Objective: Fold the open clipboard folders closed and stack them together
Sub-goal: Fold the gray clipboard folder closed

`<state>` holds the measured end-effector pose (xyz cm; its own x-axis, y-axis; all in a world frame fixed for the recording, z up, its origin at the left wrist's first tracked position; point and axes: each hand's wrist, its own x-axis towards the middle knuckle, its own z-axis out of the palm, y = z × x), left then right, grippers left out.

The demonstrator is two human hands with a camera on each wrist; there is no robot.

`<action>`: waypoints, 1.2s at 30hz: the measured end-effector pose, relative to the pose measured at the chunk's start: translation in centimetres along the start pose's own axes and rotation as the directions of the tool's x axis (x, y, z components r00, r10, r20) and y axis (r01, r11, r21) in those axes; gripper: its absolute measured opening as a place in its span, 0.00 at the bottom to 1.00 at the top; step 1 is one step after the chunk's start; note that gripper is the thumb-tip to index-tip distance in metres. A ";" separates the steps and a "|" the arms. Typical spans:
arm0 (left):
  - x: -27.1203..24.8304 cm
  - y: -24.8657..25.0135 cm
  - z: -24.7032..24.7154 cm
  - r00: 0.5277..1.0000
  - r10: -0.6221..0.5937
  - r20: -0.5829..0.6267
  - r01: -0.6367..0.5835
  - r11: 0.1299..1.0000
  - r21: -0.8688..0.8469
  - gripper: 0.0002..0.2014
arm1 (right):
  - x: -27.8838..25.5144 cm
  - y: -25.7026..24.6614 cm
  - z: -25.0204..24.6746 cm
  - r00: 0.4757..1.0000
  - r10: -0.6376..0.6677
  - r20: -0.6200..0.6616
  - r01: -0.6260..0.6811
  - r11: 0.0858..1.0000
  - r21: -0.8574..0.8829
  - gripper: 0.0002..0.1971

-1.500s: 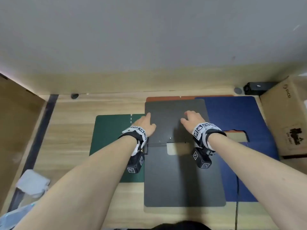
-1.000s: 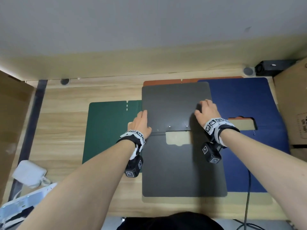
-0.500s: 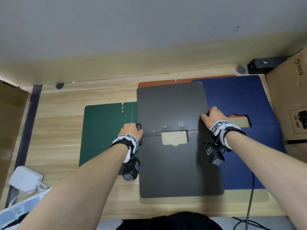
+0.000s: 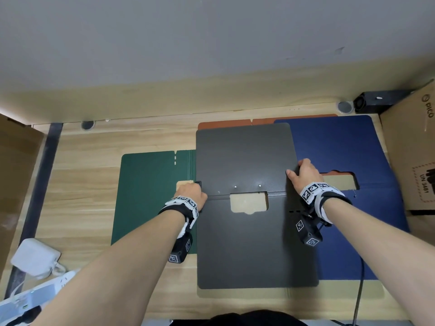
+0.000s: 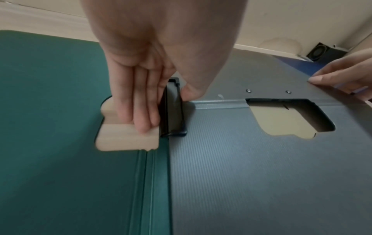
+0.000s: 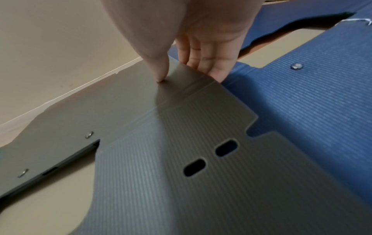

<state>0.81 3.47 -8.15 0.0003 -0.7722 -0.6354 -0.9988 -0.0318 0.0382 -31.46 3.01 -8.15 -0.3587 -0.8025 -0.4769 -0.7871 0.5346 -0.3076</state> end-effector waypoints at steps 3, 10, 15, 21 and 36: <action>0.6 0.1 0.0 1.000 0.006 0.029 -0.008 0.998 0.057 0.11 | -0.1 0.1 -0.2 1.000 -0.021 -0.006 0.021 1.000 -0.010 0.22; 0.8 0.3 -0.1 0.997 -0.003 0.080 -0.005 0.996 0.091 0.11 | 0.1 1.7 -1.4 1.000 0.011 -0.019 -0.012 0.999 -0.053 0.23; -0.4 0.3 -0.5 0.997 -0.081 0.011 0.081 0.996 -0.032 0.10 | 0.0 3.0 -2.1 1.000 0.021 -0.015 -0.022 0.997 -0.079 0.22; -1.0 1.4 -1.2 0.997 -0.067 0.025 0.071 0.977 -0.203 0.10 | -0.3 3.4 -2.6 1.000 0.007 -0.005 -0.007 0.997 -0.075 0.18; -2.1 1.0 0.4 0.971 -0.159 0.177 0.229 0.416 -0.880 0.27 | -2.7 3.8 -0.7 1.000 0.025 0.010 -0.024 0.998 -0.060 0.19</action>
<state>-0.17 5.33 -7.11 0.1499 -0.6325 -0.7599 -0.3714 -0.7483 0.5496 -33.87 7.03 -7.47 -0.3731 -0.7864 -0.4923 -0.8069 0.5369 -0.2461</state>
